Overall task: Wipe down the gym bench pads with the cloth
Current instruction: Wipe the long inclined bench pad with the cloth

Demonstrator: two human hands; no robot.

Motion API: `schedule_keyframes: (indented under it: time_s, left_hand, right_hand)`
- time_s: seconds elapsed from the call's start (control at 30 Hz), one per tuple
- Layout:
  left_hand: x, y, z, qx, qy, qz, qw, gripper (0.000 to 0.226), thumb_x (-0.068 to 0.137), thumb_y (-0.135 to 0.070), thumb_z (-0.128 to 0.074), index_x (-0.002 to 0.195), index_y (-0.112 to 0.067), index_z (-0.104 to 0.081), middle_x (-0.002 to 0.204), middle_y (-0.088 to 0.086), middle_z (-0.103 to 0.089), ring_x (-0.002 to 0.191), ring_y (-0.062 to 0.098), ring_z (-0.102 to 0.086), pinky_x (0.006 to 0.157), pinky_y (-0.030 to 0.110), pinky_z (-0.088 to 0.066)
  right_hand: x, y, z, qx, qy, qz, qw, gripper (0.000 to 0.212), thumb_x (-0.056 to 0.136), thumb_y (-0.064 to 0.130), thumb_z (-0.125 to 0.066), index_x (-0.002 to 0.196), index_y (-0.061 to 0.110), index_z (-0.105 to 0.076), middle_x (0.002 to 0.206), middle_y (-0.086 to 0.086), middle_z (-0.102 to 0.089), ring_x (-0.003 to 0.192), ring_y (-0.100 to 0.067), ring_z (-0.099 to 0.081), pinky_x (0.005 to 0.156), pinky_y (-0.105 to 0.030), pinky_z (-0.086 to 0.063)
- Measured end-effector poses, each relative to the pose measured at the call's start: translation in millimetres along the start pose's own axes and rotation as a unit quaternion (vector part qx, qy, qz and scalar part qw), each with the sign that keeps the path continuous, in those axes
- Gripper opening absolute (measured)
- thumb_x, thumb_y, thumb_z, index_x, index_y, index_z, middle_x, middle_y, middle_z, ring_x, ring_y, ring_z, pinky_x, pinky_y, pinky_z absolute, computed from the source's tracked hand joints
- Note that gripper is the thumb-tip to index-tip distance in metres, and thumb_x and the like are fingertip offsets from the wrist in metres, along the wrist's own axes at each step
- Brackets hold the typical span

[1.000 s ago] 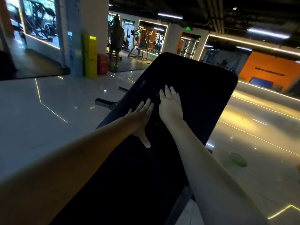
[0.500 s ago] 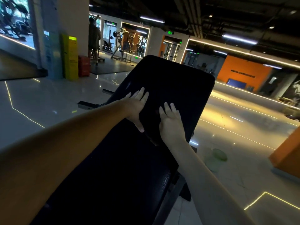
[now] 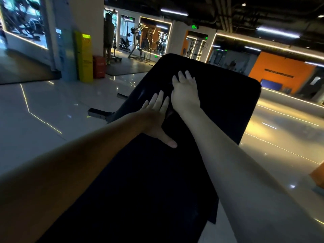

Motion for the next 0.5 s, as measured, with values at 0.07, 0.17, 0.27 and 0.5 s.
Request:
schedule_keyframes:
  time_s: [0.07, 0.17, 0.27, 0.5]
  left_hand:
    - [-5, -6, 1, 0.005, 0.034, 0.006, 0.999, 0.155, 0.056, -0.079, -0.072, 0.149, -0.007, 0.029, 0.153, 0.015, 0.04, 0.144, 0.031, 0.03, 0.122, 0.045, 0.009]
    - [-7, -9, 7, 0.001, 0.024, 0.014, 1.0, 0.154, 0.058, -0.075, -0.075, 0.148, -0.004, 0.027, 0.154, 0.017, 0.038, 0.145, 0.031, 0.028, 0.121, 0.043, 0.009]
    - [-3, -8, 6, -0.001, 0.023, 0.029, 0.999, 0.155, 0.058, -0.074, -0.076, 0.148, -0.007, 0.03, 0.154, 0.015, 0.039, 0.146, 0.03, 0.028, 0.121, 0.043, 0.007]
    - [-2, -3, 5, -0.002, 0.012, 0.048, 0.999, 0.152, 0.06, -0.069, -0.079, 0.149, -0.007, 0.028, 0.156, 0.015, 0.035, 0.147, 0.03, 0.026, 0.123, 0.044, 0.005]
  right_hand:
    - [18, 4, 0, -0.005, 0.002, -0.009, 1.0, 0.058, 0.101, 0.016, -0.043, 0.154, 0.01, -0.019, 0.162, -0.011, -0.011, 0.15, -0.028, -0.001, 0.122, -0.041, -0.003]
    - [26, 8, 0, -0.005, 0.008, -0.01, 1.0, 0.059, 0.101, 0.013, -0.042, 0.154, 0.009, -0.017, 0.163, -0.012, -0.009, 0.15, -0.028, 0.0, 0.122, -0.042, -0.002]
    - [14, 7, 1, 0.016, 0.014, 0.005, 1.0, 0.059, 0.101, 0.013, -0.042, 0.155, 0.01, -0.016, 0.163, -0.011, -0.008, 0.15, -0.028, 0.0, 0.122, -0.04, -0.002]
    - [-85, 8, 1, 0.057, 0.005, 0.022, 0.998, 0.059, 0.1, 0.019, -0.043, 0.154, 0.01, -0.019, 0.162, -0.011, -0.011, 0.15, -0.027, -0.003, 0.122, -0.04, -0.004]
Point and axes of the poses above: each hand's wrist, its own x-axis towards the middle knuckle, its own z-axis out of the back of the hand, y = z × x, the point moved 8 cm from there along x, towards the middle knuckle
